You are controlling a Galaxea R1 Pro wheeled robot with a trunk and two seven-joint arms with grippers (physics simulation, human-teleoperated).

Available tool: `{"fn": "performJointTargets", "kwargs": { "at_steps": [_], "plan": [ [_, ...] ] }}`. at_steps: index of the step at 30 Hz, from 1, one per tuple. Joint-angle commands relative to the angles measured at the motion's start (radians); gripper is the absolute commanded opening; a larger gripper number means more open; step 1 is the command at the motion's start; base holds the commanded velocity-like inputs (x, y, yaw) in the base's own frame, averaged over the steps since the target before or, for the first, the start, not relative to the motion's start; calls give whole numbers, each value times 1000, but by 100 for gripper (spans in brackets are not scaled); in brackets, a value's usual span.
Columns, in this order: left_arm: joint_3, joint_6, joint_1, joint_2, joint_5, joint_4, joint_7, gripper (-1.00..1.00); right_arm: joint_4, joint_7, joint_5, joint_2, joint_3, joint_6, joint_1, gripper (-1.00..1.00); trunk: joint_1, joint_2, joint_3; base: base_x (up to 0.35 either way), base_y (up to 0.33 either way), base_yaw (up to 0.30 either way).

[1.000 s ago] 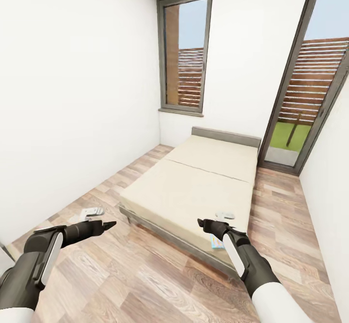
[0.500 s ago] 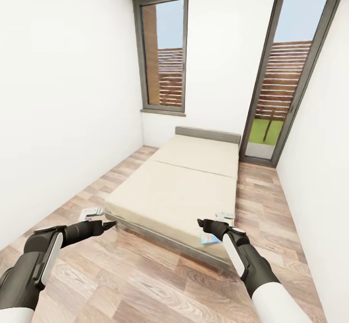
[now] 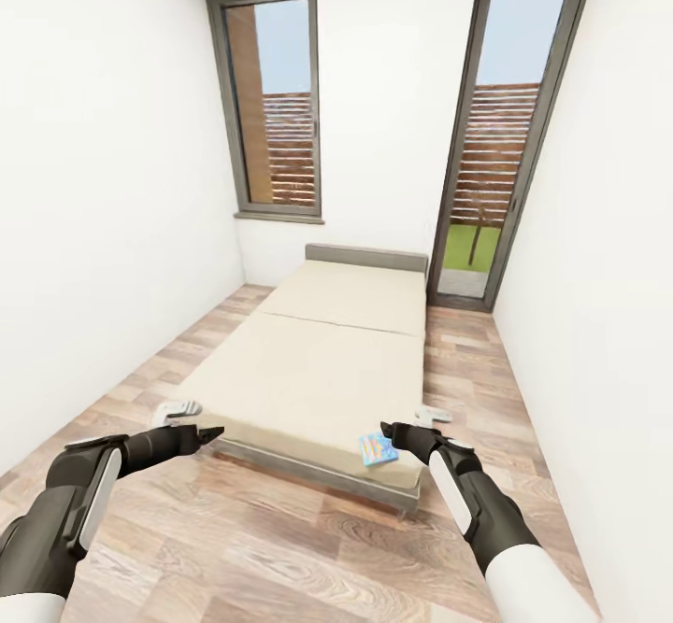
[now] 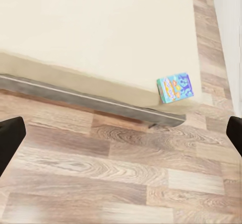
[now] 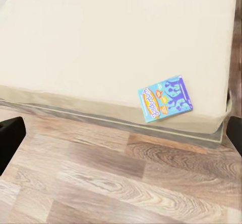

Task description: Put all the toys in the child's room - the three board games (two on the bed and one on the table), the two jigsaw puzzles on the table, and the tennis ball on the table - inside the toy box on the table in the child's room.

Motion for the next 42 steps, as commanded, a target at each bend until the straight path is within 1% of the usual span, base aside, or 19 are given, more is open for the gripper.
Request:
{"fn": "performJointTargets", "kwargs": {
  "at_steps": [1,25,30,42],
  "plan": [
    [1,8,-1,0,3,-1,-2,100,-1,-2,-4,0,1,4,-1,100,1,-2,-2,0,1,-250],
    [0,8,-1,0,3,-2,-1,100,-1,-1,-3,-1,1,4,-1,100,1,-2,-2,0,-1,-245],
    [0,8,-1,0,3,-2,-1,100,-1,-2,-3,-1,1,4,-1,100,1,-2,-2,0,-137,-209],
    [1,8,-1,0,3,-3,-2,100,-1,-1,-6,-1,1,4,-1,100,1,-2,-2,0,-60,-55]
  ]
}}
